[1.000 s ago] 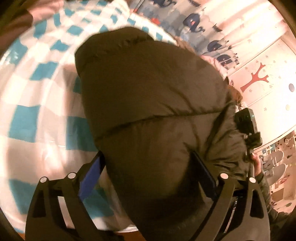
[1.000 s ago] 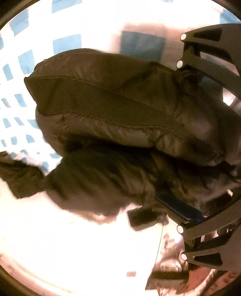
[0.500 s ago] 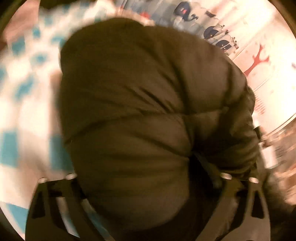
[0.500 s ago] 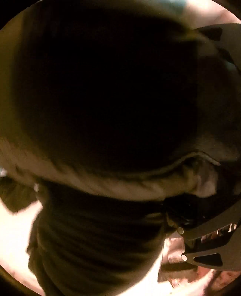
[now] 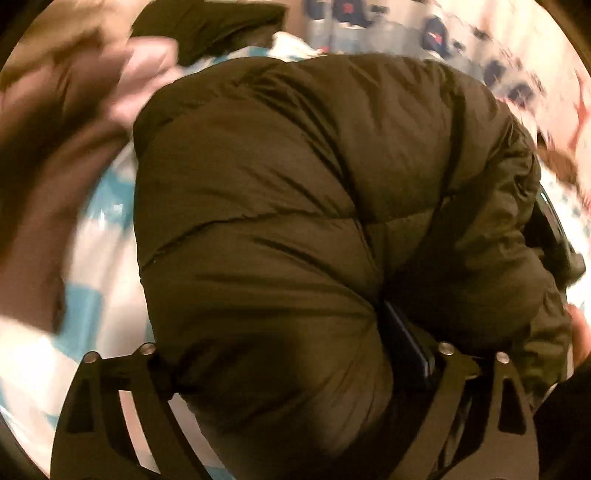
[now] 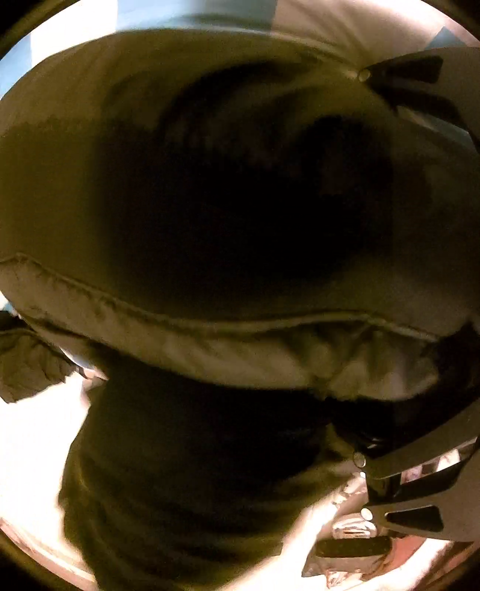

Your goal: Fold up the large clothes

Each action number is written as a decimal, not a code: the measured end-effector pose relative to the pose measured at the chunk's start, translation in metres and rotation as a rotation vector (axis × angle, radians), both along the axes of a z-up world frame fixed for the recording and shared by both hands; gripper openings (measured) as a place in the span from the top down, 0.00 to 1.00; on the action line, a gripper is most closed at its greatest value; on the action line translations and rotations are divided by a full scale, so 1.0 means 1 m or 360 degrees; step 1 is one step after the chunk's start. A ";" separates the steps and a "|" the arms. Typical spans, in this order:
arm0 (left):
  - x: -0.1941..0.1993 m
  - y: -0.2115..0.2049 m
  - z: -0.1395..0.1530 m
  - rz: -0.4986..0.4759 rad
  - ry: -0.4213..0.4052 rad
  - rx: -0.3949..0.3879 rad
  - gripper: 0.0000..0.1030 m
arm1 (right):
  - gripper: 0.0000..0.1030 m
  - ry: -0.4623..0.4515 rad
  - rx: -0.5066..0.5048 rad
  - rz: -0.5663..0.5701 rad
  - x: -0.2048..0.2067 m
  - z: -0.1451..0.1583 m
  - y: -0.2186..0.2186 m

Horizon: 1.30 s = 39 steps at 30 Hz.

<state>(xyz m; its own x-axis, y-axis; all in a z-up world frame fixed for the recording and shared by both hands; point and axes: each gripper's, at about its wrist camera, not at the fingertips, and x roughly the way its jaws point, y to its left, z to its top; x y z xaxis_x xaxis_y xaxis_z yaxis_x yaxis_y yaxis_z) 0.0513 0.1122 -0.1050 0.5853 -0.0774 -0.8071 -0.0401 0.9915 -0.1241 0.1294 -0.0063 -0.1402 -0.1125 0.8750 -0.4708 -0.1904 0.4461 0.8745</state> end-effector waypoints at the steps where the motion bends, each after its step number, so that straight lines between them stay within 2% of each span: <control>1: -0.004 0.001 0.002 -0.0013 -0.0019 0.0001 0.14 | 0.07 0.0002 -0.0037 -0.0003 -0.003 0.004 -0.007; 4: -0.013 -0.005 0.007 -0.0036 -0.0075 0.0060 0.13 | 0.07 -0.0034 -0.0124 -0.0082 -0.011 0.014 -0.044; 5: -0.015 -0.007 0.009 -0.0032 -0.0089 0.0083 0.13 | 0.07 -0.0092 -0.0175 -0.0158 -0.016 0.027 -0.048; 6: -0.017 -0.009 0.011 -0.0026 -0.0100 0.0102 0.13 | 0.07 -0.0154 -0.0214 -0.0233 -0.002 0.034 -0.078; 8: -0.025 -0.010 0.013 -0.0009 -0.0127 0.0123 0.13 | 0.07 -0.0313 -0.0268 -0.0440 -0.003 0.065 -0.093; 9: -0.032 -0.014 0.012 0.0003 -0.0142 0.0132 0.13 | 0.07 -0.0407 -0.0240 -0.0552 0.005 0.080 -0.092; 10: -0.036 -0.020 0.013 0.0012 -0.0153 0.0144 0.13 | 0.07 -0.0478 -0.0203 -0.0622 0.008 0.080 -0.088; 13: -0.032 -0.035 0.019 0.0040 -0.0186 0.0200 0.13 | 0.07 -0.0688 0.0023 -0.0718 0.016 0.125 -0.088; 14: -0.035 -0.035 0.020 0.0046 -0.0193 0.0214 0.13 | 0.07 -0.0744 0.0094 -0.0729 0.019 0.139 -0.105; 17: -0.038 -0.032 0.021 0.0061 -0.0216 0.0245 0.13 | 0.07 -0.0913 0.0221 -0.0701 0.042 0.167 -0.051; 19: -0.040 -0.028 0.021 0.0067 -0.0232 0.0256 0.13 | 0.07 -0.0937 0.0250 -0.0685 0.055 0.157 -0.026; 21: -0.042 -0.025 0.020 0.0072 -0.0251 0.0259 0.13 | 0.07 -0.0934 0.0120 -0.0698 0.078 0.123 -0.006; 23: -0.045 -0.020 0.018 0.0089 -0.0266 0.0222 0.10 | 0.07 -0.0797 -0.0014 -0.0701 0.079 0.065 0.005; 24: -0.047 -0.017 0.017 0.0089 -0.0271 0.0195 0.09 | 0.07 -0.0674 0.0003 -0.0711 0.085 0.032 0.004; 25: -0.048 -0.014 0.017 0.0078 -0.0285 0.0166 0.08 | 0.07 -0.0600 0.0092 -0.0762 0.085 0.014 -0.001; 26: -0.047 -0.014 0.017 0.0069 -0.0284 0.0175 0.07 | 0.07 -0.0580 0.0123 -0.0791 0.083 0.008 -0.005; 29: -0.043 -0.019 0.010 0.0054 -0.0262 0.0256 0.07 | 0.07 -0.0509 0.0086 -0.0733 0.090 0.012 -0.003; 31: -0.043 -0.016 0.012 0.0071 -0.0264 0.0252 0.07 | 0.07 -0.0486 0.0074 -0.0745 0.078 0.037 -0.011; 34: -0.050 -0.012 0.018 0.0120 -0.0297 0.0244 0.07 | 0.07 -0.0791 0.0048 -0.0744 0.026 0.100 -0.043; 36: -0.059 -0.014 0.023 0.0157 -0.0343 0.0272 0.08 | 0.07 -0.0977 -0.0040 -0.0698 -0.014 0.125 -0.057; 38: -0.072 -0.019 0.029 0.0200 -0.0415 0.0321 0.08 | 0.07 -0.1138 -0.0180 -0.0634 -0.058 0.132 -0.061; 39: -0.081 -0.023 0.034 0.0222 -0.0462 0.0335 0.08 | 0.07 -0.1162 -0.0242 -0.0593 -0.073 0.129 -0.055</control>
